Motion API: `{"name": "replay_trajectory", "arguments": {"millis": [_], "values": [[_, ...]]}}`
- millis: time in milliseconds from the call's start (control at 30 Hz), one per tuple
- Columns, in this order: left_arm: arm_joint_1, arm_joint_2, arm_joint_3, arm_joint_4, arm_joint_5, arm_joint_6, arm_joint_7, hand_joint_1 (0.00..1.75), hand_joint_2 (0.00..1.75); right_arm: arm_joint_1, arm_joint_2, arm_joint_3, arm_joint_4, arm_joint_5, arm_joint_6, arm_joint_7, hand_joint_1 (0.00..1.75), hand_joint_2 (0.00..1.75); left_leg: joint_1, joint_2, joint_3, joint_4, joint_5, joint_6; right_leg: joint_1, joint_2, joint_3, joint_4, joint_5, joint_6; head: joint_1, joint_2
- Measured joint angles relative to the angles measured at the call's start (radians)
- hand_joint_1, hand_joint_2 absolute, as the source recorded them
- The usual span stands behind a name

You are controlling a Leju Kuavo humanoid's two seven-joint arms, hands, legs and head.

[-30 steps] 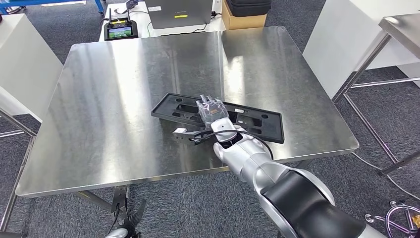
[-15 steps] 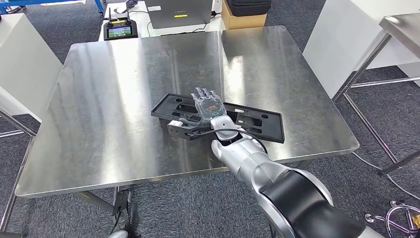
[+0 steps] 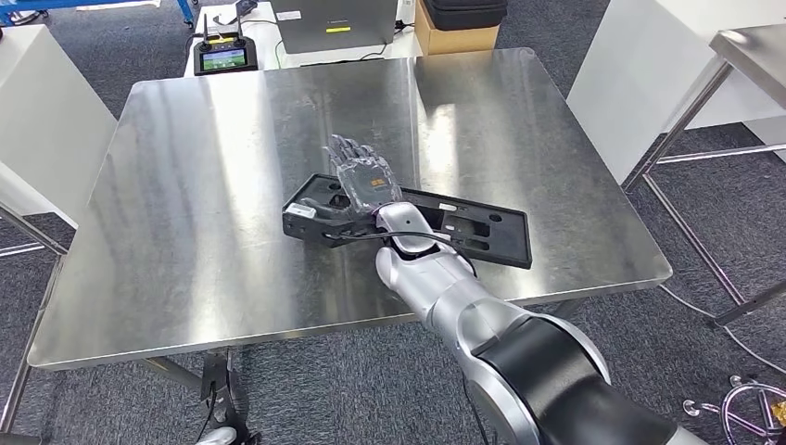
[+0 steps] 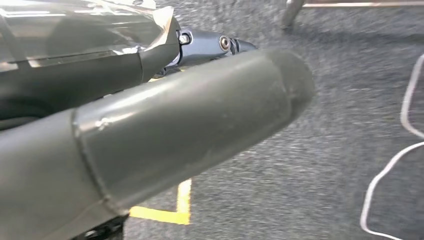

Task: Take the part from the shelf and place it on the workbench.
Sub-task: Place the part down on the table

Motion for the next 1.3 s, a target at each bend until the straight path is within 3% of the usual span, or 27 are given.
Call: {"name": "replay_trajectory", "arguments": {"millis": [67,200,267,500,867,1100,1300], "values": [[0.035,0.025,0.001,0.000,-0.013,-0.043,-0.086,0.00,0.00,0.003,-0.002,-0.017,-0.014,-0.030,-0.032,-0.024,0.00,0.00,0.000,0.001,0.000,-0.001,0.000,0.000,0.000,0.001,0.001,0.000,0.000,0.000,0.000,0.000],[0.207,0.117,0.027,0.007,0.031,-0.180,-0.421,0.00,0.00,0.012,-0.031,-0.097,-0.065,-0.209,-0.029,-0.219,0.00,0.00,0.000,0.011,0.002,-0.001,-0.003,-0.001,0.000,0.010,0.000,0.000,-0.001,-0.001,0.000,0.000],[0.271,0.149,0.047,0.010,0.044,-0.192,-0.466,0.00,0.00,0.017,-0.033,-0.141,-0.089,-0.279,-0.004,-0.288,0.00,0.00,0.000,0.012,0.001,-0.001,-0.003,-0.001,-0.001,0.012,-0.003,0.000,-0.001,-0.001,0.000,0.000],[0.316,0.176,0.066,0.013,0.039,-0.171,-0.430,0.00,0.00,0.024,0.008,-0.196,-0.153,-0.401,0.058,-0.392,0.00,0.00,0.000,0.004,0.001,-0.003,-0.002,-0.002,0.000,0.003,0.000,0.000,-0.001,-0.001,-0.001,0.000],[0.368,0.180,0.070,0.019,0.050,-0.152,-0.357,0.00,0.00,0.026,0.025,-0.200,-0.189,-0.503,0.115,-0.447,0.00,0.00,0.000,0.003,0.002,-0.003,-0.002,-0.002,0.000,0.002,0.000,0.000,-0.001,-0.001,-0.001,0.000],[0.374,0.180,0.088,0.019,0.082,-0.123,-0.380,0.00,0.00,0.068,0.036,-0.198,-0.307,-0.844,0.340,-0.527,0.00,0.00,0.000,0.003,0.002,-0.003,-0.001,-0.002,0.000,0.002,0.001,0.000,-0.001,-0.001,-0.001,0.000],[0.378,0.180,0.105,0.019,0.096,-0.119,-0.469,0.00,0.00,0.214,0.037,-0.139,-0.596,-1.177,0.560,-0.517,0.00,0.00,0.000,0.003,0.003,-0.003,-0.002,-0.002,0.000,0.002,0.001,0.000,-0.001,-0.001,-0.001,0.000]]}}
